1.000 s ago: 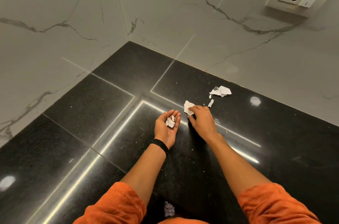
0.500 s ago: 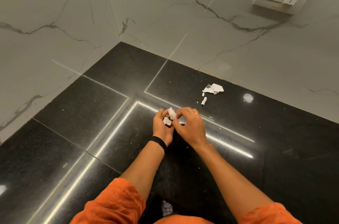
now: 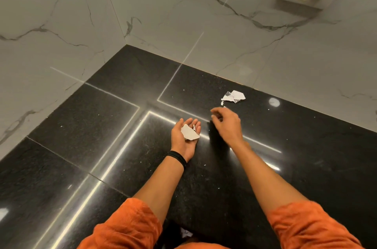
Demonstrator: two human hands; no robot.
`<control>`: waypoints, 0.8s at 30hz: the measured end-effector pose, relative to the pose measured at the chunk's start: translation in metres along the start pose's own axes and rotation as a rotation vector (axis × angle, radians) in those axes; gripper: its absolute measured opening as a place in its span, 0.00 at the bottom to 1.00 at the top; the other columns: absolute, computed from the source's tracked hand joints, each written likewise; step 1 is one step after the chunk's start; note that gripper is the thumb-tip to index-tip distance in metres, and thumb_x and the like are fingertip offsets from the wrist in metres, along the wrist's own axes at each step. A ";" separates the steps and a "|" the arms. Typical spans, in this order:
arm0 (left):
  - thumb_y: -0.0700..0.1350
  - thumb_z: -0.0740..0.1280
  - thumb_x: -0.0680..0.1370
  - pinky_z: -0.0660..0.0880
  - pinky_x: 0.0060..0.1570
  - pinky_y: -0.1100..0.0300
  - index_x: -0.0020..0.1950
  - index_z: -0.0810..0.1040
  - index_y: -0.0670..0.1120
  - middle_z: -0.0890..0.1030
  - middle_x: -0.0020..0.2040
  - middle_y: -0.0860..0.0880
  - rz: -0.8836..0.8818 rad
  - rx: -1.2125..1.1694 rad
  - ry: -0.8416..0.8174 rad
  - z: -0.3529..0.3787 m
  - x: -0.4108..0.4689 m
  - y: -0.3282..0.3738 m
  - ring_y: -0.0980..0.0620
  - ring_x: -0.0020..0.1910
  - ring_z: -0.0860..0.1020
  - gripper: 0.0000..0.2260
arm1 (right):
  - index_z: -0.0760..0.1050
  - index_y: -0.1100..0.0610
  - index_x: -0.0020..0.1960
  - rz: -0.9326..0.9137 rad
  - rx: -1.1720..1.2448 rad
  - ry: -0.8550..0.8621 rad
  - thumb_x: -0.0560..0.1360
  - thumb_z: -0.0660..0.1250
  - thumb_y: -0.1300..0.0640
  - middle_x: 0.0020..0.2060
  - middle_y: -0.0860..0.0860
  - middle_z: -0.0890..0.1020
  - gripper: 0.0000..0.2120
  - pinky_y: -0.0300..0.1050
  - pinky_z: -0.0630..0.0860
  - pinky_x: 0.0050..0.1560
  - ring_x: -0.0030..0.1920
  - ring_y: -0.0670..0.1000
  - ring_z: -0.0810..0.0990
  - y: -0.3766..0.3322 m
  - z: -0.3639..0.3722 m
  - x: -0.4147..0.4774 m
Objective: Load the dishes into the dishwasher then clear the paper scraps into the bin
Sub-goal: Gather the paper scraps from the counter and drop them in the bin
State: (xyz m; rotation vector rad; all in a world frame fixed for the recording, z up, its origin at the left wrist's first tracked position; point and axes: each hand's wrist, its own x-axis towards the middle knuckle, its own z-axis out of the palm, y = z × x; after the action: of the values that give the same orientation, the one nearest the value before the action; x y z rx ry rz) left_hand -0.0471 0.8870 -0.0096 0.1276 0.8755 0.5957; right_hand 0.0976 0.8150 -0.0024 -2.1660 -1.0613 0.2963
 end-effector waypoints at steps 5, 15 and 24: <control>0.50 0.62 0.83 0.78 0.59 0.52 0.63 0.76 0.37 0.80 0.63 0.38 0.011 0.013 0.012 0.000 0.009 0.003 0.42 0.62 0.80 0.18 | 0.79 0.50 0.63 0.102 -0.178 -0.048 0.78 0.69 0.58 0.57 0.50 0.83 0.13 0.51 0.76 0.58 0.57 0.54 0.81 0.011 -0.005 0.030; 0.51 0.62 0.84 0.77 0.61 0.51 0.64 0.76 0.36 0.80 0.62 0.37 0.021 0.015 0.008 0.002 0.012 0.003 0.41 0.62 0.80 0.19 | 0.80 0.51 0.55 0.051 -0.274 -0.014 0.80 0.65 0.58 0.50 0.48 0.84 0.07 0.48 0.76 0.47 0.52 0.52 0.81 0.013 0.011 0.028; 0.53 0.55 0.85 0.75 0.61 0.50 0.62 0.77 0.36 0.81 0.59 0.37 0.042 0.040 -0.069 0.005 0.005 -0.004 0.43 0.55 0.81 0.22 | 0.82 0.54 0.51 0.086 0.547 -0.077 0.75 0.73 0.61 0.43 0.48 0.86 0.06 0.40 0.80 0.44 0.43 0.47 0.84 -0.036 0.020 -0.011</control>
State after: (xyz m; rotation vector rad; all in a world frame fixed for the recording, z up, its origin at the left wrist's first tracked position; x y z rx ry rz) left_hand -0.0393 0.8873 -0.0108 0.2021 0.8197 0.6094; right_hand 0.0595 0.8317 0.0061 -1.7166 -0.8099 0.6345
